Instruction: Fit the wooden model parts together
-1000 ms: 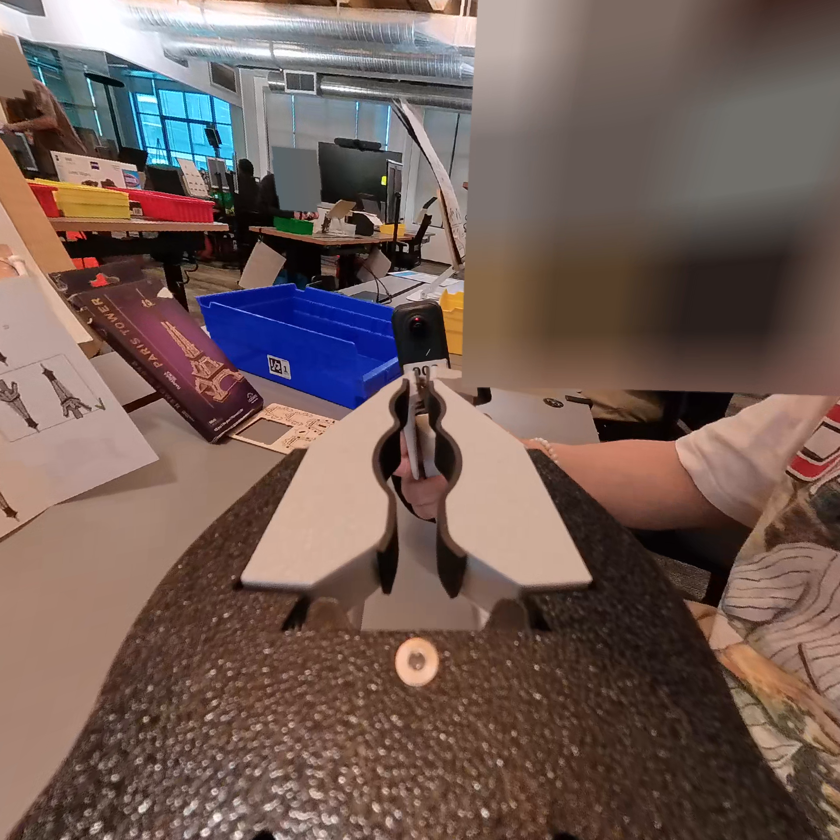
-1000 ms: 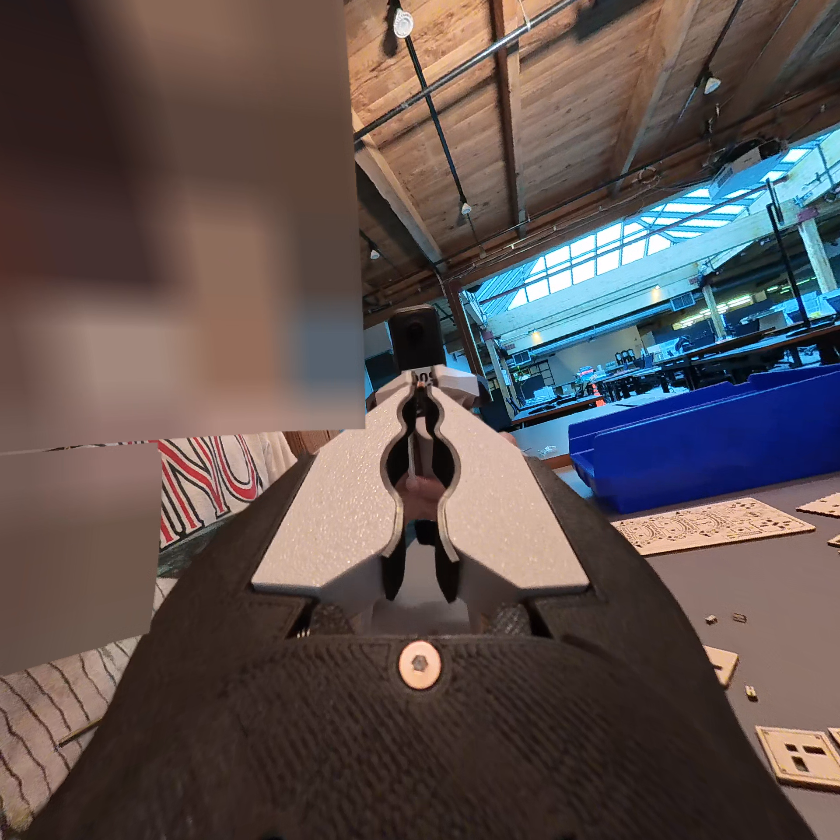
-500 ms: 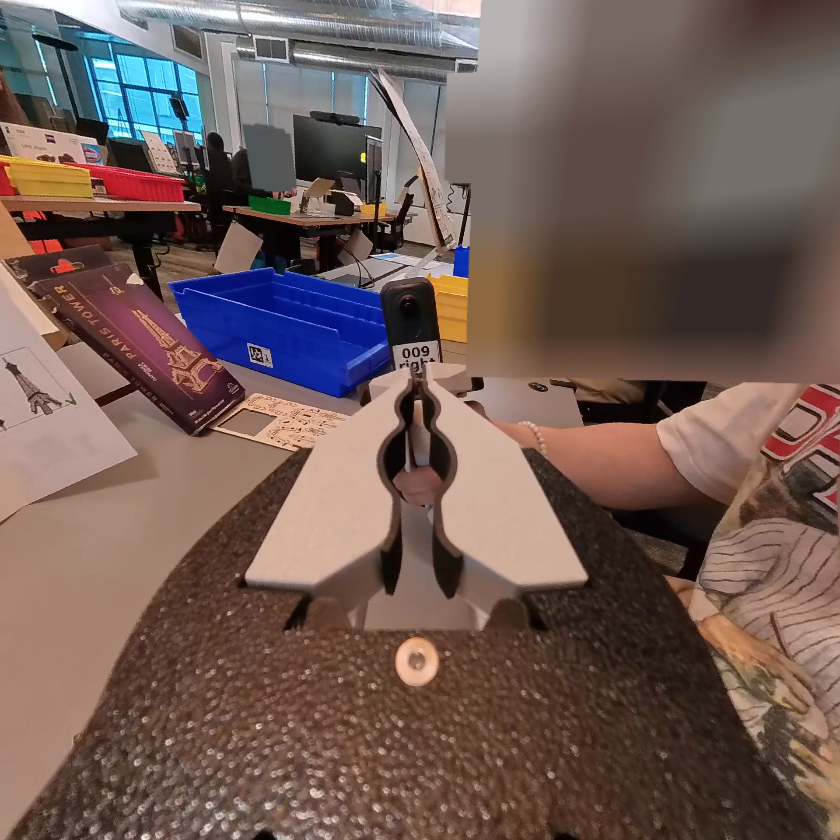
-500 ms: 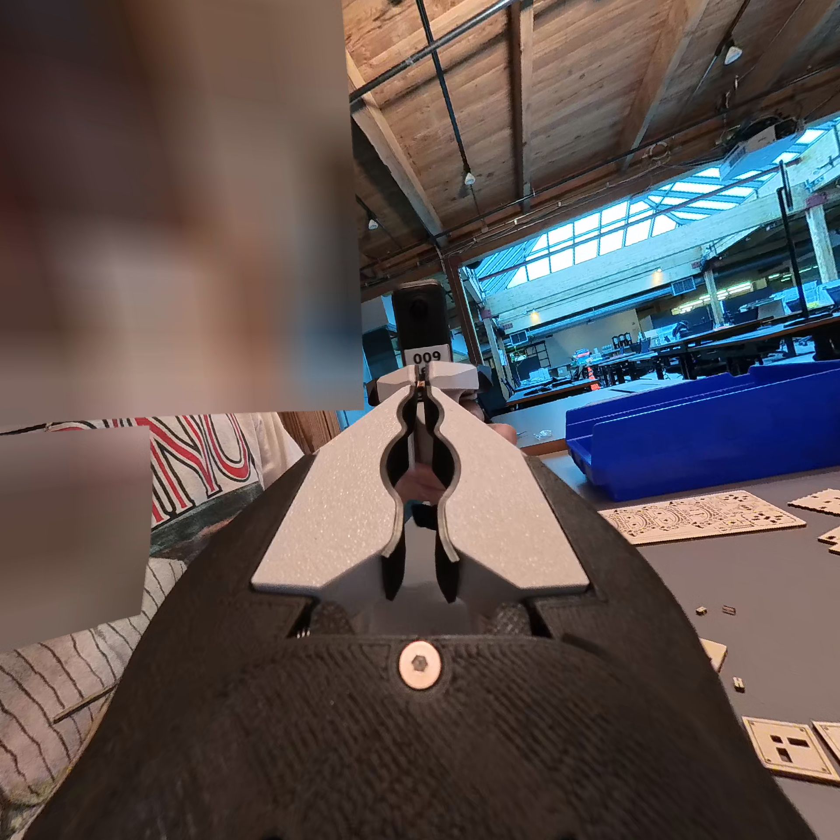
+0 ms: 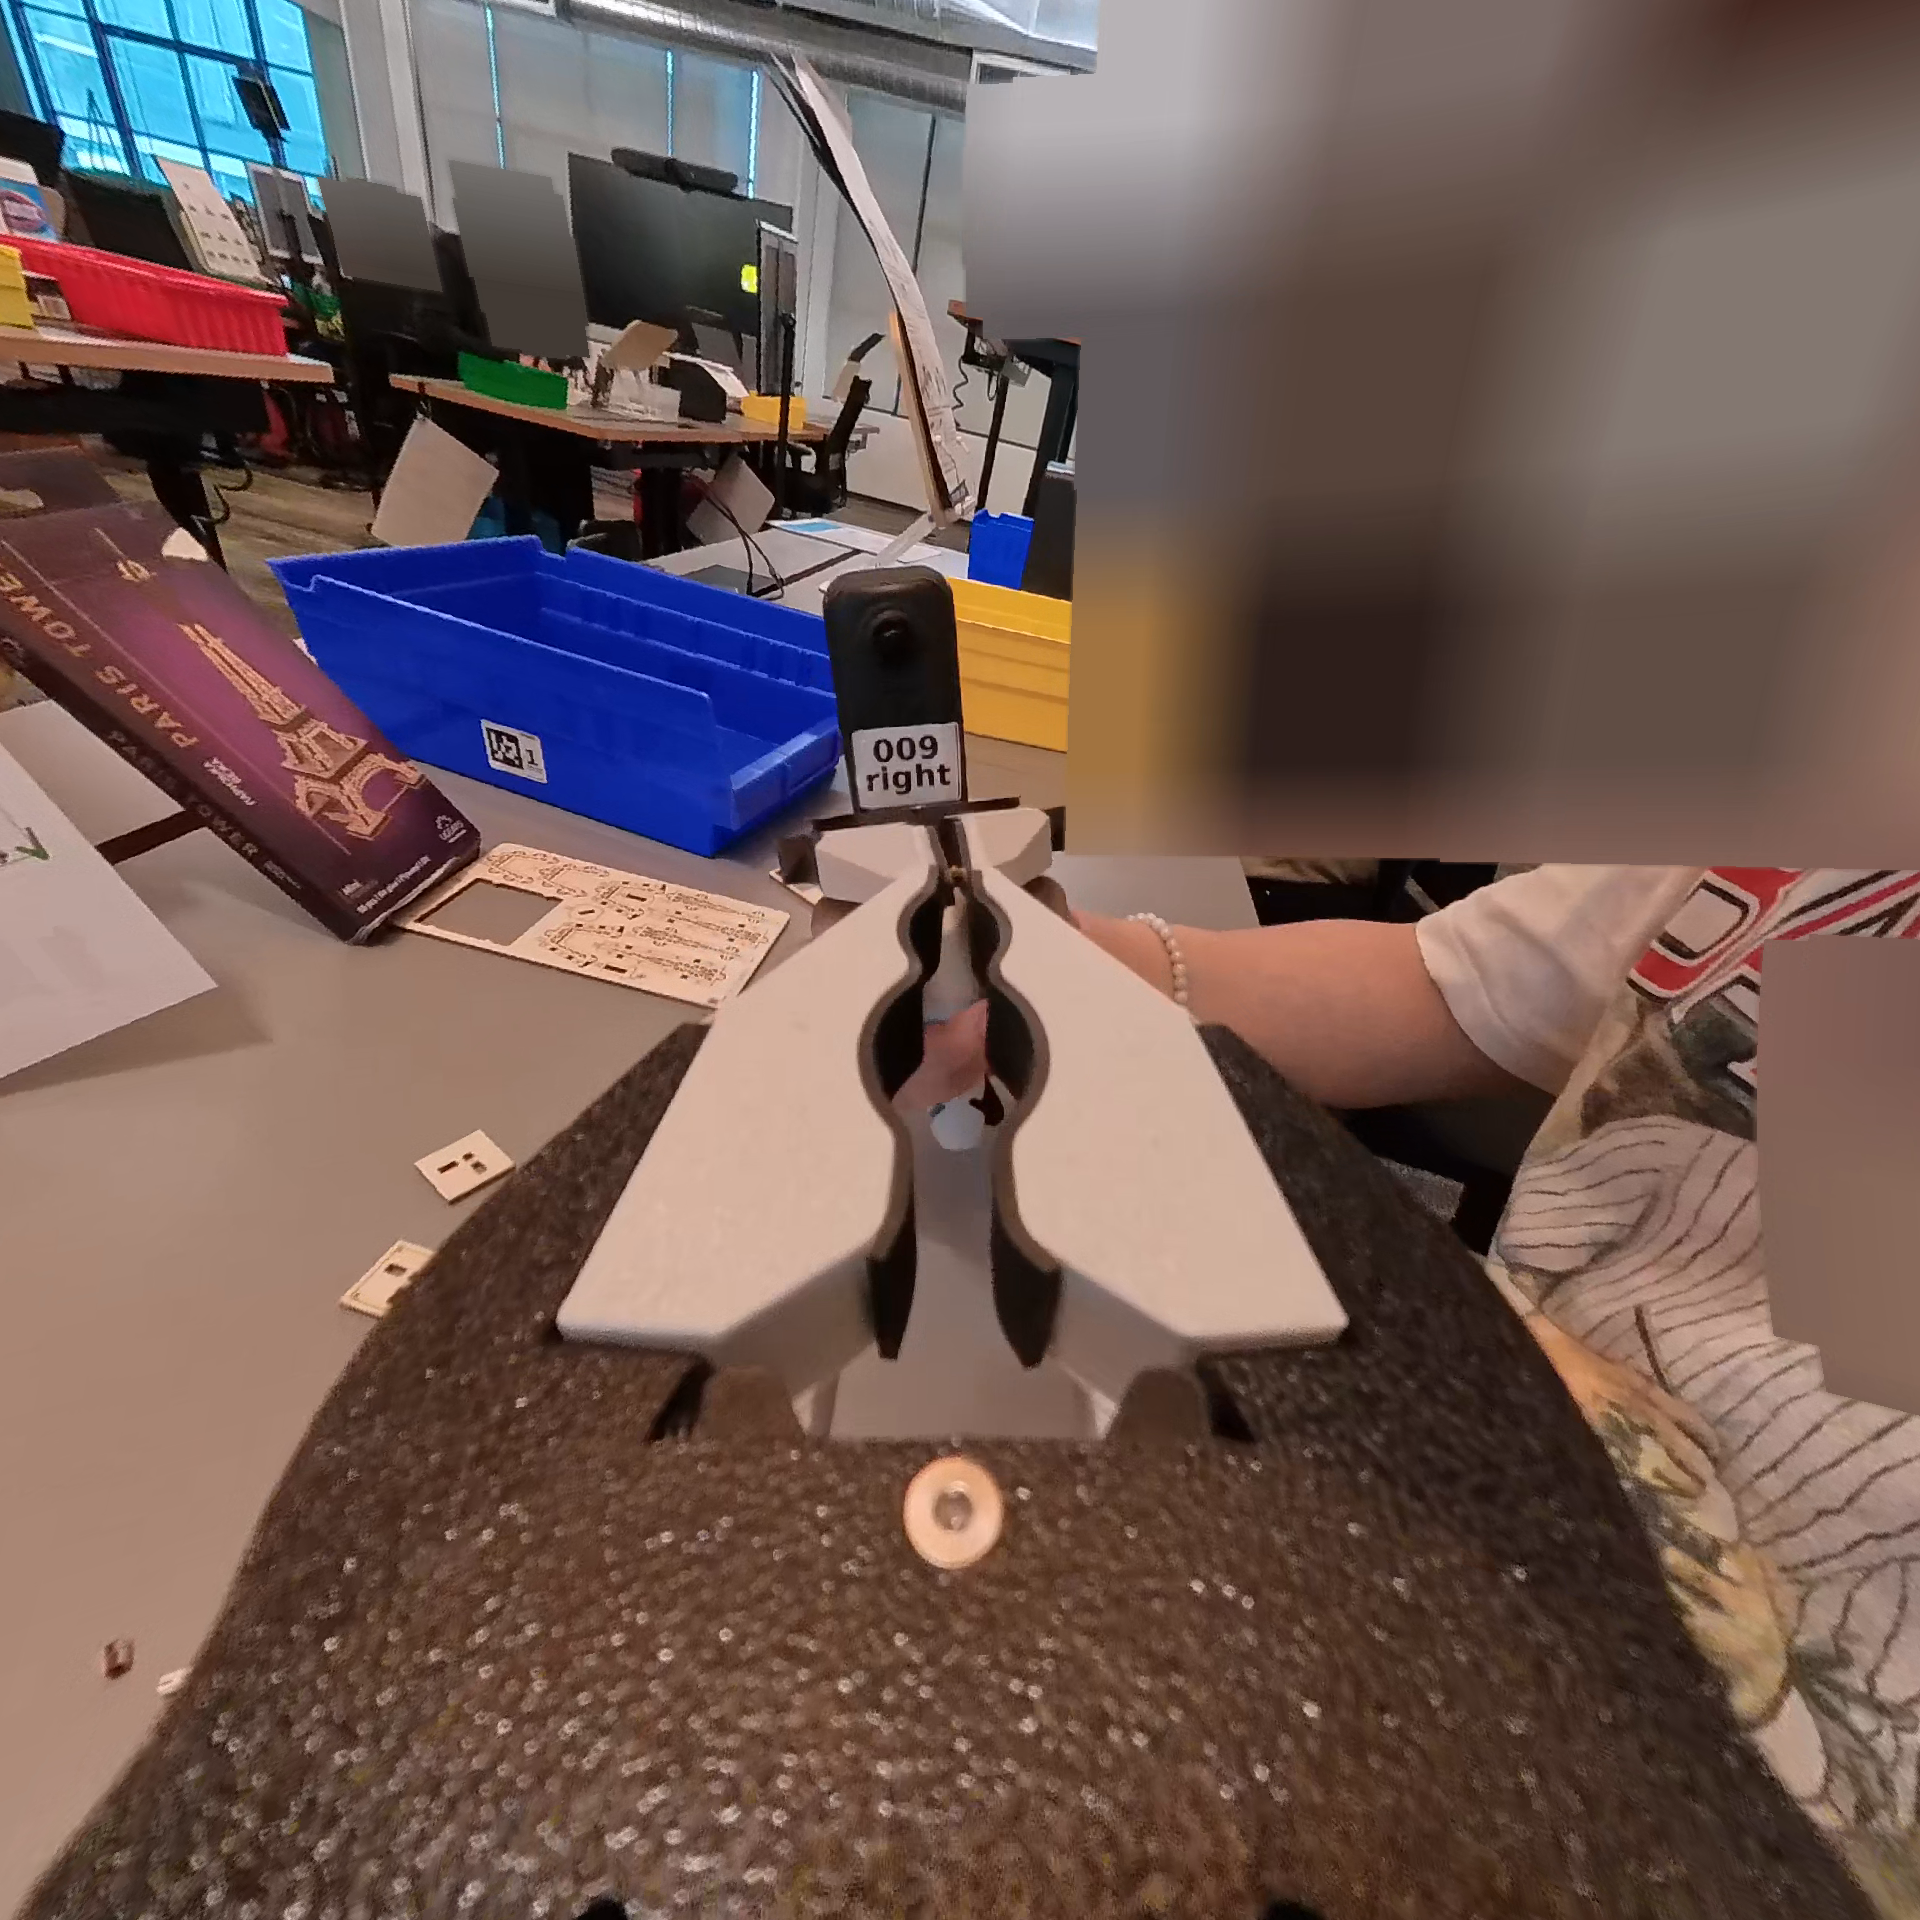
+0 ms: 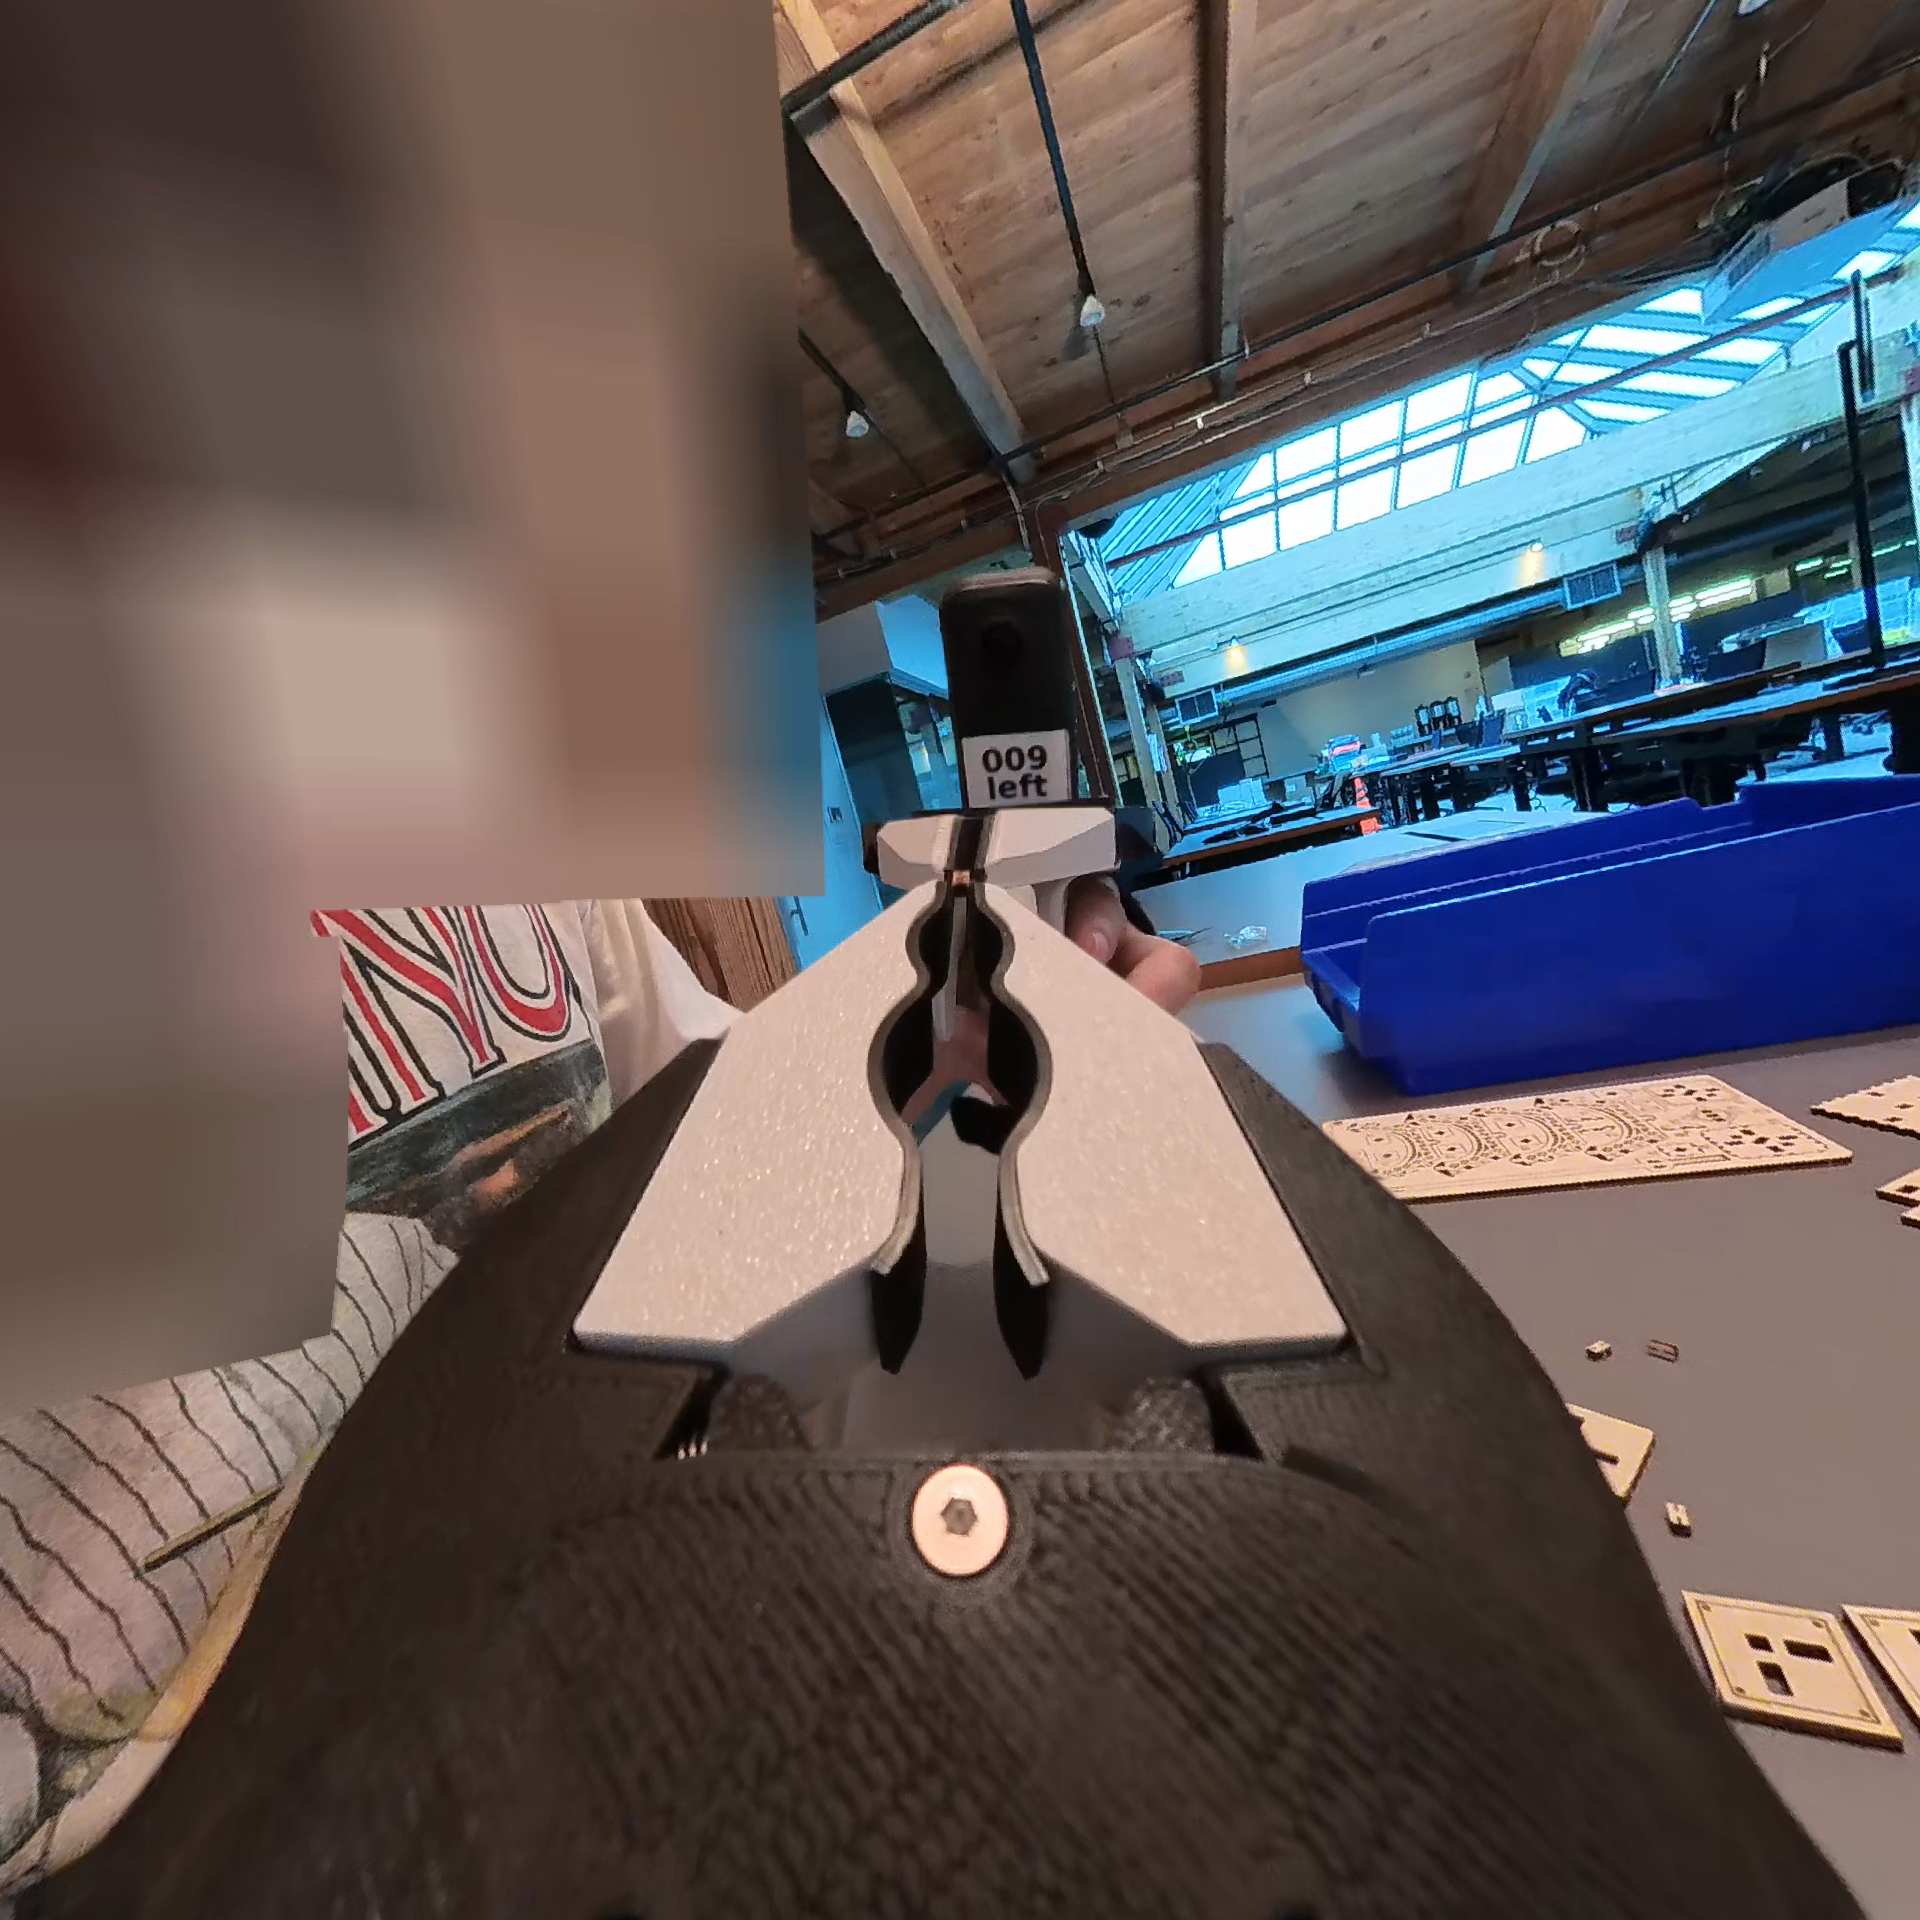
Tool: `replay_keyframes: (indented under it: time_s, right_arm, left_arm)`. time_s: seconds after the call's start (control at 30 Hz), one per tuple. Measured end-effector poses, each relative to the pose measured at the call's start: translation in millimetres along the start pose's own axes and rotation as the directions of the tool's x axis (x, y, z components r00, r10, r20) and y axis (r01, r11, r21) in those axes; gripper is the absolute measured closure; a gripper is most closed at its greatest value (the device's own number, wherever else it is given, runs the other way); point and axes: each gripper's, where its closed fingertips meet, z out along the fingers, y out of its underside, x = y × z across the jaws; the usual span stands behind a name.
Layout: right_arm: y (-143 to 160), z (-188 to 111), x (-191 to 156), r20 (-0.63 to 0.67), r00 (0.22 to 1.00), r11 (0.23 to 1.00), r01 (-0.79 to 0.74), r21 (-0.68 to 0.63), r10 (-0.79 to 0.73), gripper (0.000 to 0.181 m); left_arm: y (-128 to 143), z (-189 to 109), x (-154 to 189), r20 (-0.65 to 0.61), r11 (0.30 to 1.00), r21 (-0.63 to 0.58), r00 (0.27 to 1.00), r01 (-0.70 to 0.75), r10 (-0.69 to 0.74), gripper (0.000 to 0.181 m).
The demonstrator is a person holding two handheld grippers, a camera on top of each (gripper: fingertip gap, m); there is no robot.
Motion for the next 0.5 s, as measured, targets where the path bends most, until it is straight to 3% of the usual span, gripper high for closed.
replay_keyframes:
  time_s: [0.03, 0.5]
  right_arm:
    - [1.3, 0.1, 0.6, -0.005, 1.000, 1.000, 0.003, -0.010, -0.003, 0.181]
    - [16.5, -1.5, 9.4, -0.070, 0.994, 0.988, 0.072, -0.136, -0.083, 0.181]
  left_arm:
    - [1.3, -0.5, -0.3, -0.001, 1.000, -0.012, 1.000, 0.002, -0.002, 0.180]
    - [15.8, -5.1, -6.5, 0.025, 0.992, -0.125, 1.000, -0.004, 0.007, 0.181]
